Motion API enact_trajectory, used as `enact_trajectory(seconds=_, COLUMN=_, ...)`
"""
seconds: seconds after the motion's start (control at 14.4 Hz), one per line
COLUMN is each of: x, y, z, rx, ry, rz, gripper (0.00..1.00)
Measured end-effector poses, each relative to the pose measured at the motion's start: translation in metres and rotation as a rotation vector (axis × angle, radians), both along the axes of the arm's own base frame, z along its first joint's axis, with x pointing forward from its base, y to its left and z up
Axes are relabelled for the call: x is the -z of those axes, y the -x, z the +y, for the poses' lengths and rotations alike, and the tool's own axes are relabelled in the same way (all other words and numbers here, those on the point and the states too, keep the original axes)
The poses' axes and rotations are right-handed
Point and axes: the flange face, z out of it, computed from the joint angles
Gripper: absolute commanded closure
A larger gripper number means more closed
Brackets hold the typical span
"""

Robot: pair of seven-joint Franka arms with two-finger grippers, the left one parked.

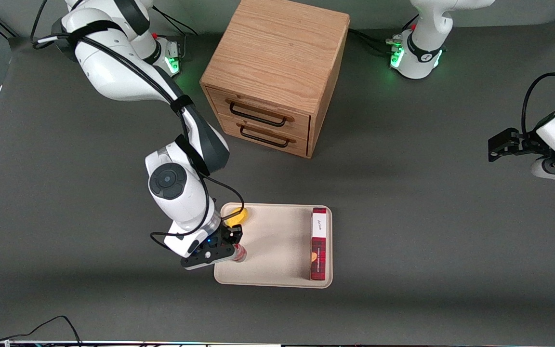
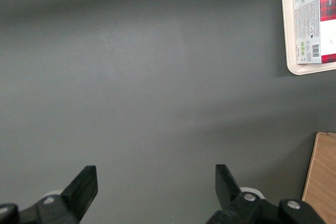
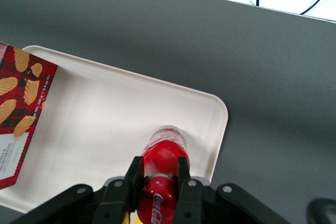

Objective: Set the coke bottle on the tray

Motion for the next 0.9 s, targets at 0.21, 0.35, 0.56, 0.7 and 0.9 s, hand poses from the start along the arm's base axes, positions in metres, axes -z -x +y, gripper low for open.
enact_trajectory(seconds=0.21, x=0.013, y=-0.002, z=0.004, rx=-0.005, ry=-0.008, rz=-0.009, gripper=0.48)
enact_trajectory(seconds=0.35, x=0.014, y=-0.002, z=0.007, rx=-0.008, ry=-0.012, rz=-0.017, gripper=0.01)
enact_trajectory(seconds=0.56, x=0.01, y=-0.004, z=0.008, rx=-0.007, ry=-0.015, rz=-0.026, gripper=0.0)
enact_trajectory(seconds=0.7, x=0.008, y=-0.005, z=0.006, rx=-0.005, ry=-0.015, rz=-0.03, gripper=0.0)
enact_trajectory(seconds=0.9, x=-0.011, y=-0.009, z=-0.001, rx=0.007, ry=-0.013, rz=-0.035, gripper=0.0)
